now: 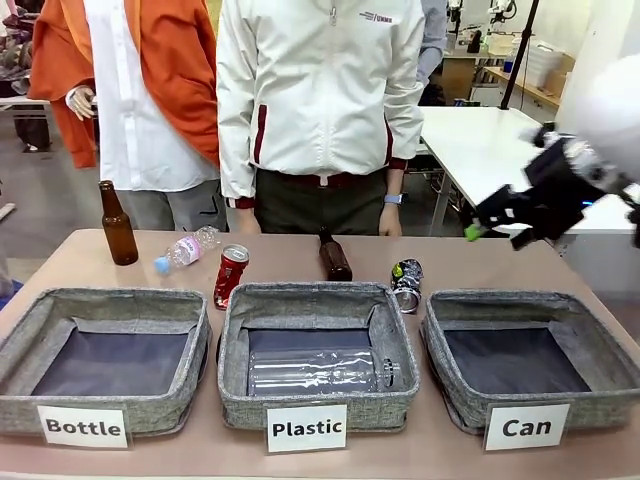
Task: Sort the can waste into the basket.
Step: Pick up the can waste from the table and place it in the right Fabric basket.
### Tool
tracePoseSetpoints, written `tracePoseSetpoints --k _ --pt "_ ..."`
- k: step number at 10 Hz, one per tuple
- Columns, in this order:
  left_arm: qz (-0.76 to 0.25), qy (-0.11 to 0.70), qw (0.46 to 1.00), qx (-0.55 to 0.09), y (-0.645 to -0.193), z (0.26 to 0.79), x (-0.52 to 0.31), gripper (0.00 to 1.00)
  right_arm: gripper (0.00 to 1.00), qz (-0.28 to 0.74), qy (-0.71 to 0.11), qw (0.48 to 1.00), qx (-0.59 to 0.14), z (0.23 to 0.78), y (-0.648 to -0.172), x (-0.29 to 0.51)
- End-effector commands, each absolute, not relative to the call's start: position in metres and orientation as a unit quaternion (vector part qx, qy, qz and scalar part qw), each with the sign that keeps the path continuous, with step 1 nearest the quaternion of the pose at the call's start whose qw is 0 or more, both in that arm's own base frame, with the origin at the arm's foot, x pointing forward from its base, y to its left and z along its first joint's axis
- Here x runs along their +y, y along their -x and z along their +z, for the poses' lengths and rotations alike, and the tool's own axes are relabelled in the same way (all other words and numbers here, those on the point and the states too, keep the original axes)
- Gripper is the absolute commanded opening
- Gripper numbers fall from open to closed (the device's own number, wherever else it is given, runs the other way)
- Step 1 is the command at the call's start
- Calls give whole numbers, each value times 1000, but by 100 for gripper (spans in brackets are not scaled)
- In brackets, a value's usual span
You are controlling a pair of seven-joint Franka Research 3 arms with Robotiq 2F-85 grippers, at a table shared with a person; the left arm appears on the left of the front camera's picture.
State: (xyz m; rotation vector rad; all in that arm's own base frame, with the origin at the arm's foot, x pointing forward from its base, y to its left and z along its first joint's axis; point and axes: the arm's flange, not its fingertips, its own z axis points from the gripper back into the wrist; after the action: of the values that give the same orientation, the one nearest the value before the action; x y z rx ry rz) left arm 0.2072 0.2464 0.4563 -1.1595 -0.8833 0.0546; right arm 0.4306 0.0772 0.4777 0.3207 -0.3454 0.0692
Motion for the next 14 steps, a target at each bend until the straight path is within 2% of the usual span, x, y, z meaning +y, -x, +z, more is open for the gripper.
tracePoseSetpoints --k 1,2,5,6,9,14 --pt "17 531 738 -416 -206 458 247 100 100 13 -114 982 -150 478 -452 105" --pt "17 531 738 -416 -206 458 247 100 100 33 -137 976 -163 476 -447 102" --pt "17 531 738 -416 -206 458 247 100 100 28 -134 979 -152 467 -448 110" --pt "17 531 738 -416 -206 458 247 100 100 -86 -98 983 -126 471 -452 124" --pt "17 531 738 -416 -206 458 247 100 100 -169 -72 981 -58 459 -519 178" --pt "17 531 738 -416 -206 458 247 100 100 -205 10 979 18 396 -585 205"
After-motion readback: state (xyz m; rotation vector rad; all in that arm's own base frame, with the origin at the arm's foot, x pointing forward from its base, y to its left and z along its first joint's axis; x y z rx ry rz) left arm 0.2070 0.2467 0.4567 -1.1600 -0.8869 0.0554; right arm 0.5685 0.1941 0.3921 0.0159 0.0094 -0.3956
